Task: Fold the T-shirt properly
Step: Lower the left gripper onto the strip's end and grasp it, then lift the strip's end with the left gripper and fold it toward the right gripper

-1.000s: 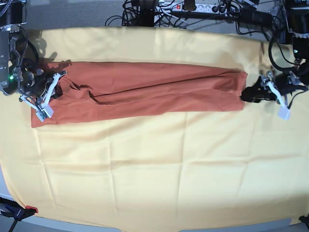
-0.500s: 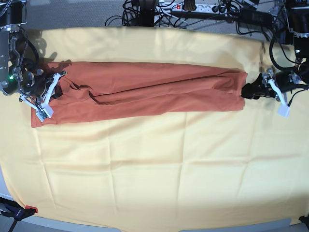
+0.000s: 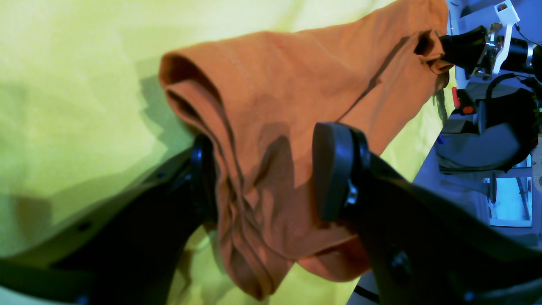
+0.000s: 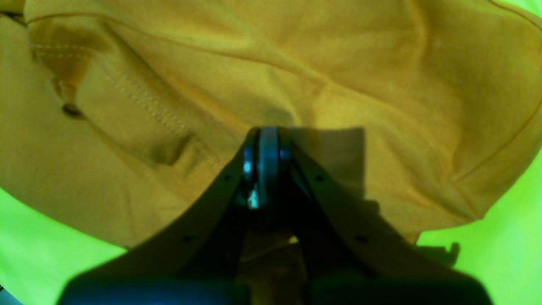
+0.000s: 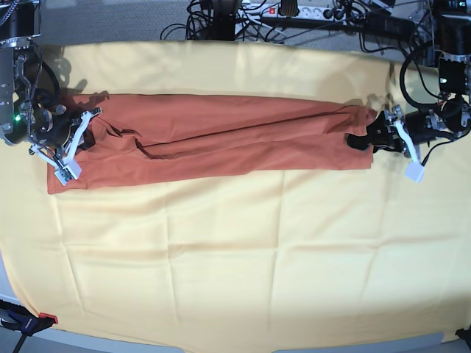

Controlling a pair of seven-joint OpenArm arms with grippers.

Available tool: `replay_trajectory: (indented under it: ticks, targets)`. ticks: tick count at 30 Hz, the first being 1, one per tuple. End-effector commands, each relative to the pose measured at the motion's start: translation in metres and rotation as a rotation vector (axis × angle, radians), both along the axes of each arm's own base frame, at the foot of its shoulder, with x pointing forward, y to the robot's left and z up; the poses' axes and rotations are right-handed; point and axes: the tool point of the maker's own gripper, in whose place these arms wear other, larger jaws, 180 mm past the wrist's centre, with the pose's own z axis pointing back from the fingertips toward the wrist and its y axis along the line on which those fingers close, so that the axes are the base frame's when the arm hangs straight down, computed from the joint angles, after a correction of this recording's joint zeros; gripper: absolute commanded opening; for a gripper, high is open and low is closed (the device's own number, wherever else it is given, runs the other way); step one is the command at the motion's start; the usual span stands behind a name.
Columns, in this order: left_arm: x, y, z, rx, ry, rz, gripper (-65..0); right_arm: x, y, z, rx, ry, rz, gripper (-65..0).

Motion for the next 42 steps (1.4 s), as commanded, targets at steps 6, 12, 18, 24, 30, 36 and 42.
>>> replay_trajectory:
  ticks: [6,12,18,24,30,36,42]
  targets:
    - [-0.019,-0.003,-0.017,0.045,0.095,-0.051,-30.8,-0.009,-0.007,-0.007,-0.043,0.048,0.002,-65.0]
    - [-0.019,-0.024,-0.021,-0.01,0.088,-0.056,-34.8,-0.009,-0.008,-0.007,-0.044,0.049,0.002,-65.0]
    - [-0.017,-0.018,-0.022,0.021,0.091,-0.048,-65.0,-0.009,-0.007,-0.007,-0.043,0.049,0.002,-65.0]
    - [-0.01,-0.009,-0.005,0.019,0.074,-0.053,-65.0,-0.009,-0.007,-0.006,-0.042,0.046,0.003,-65.0]
    - [0.001,-0.009,0.019,0.048,-0.021,-0.085,-65.0,-0.008,-0.008,-0.007,-0.044,0.046,0.003,-65.0]
    - [0.013,-0.008,0.043,0.025,-0.101,-0.068,-65.0,-0.009,-0.008,-0.007,-0.046,0.046,0.002,-65.0]
    - [0.008,-0.029,0.059,-0.044,-0.156,-0.147,-65.0,-0.008,-0.007,-0.007,-0.044,0.046,0.003,-65.0]
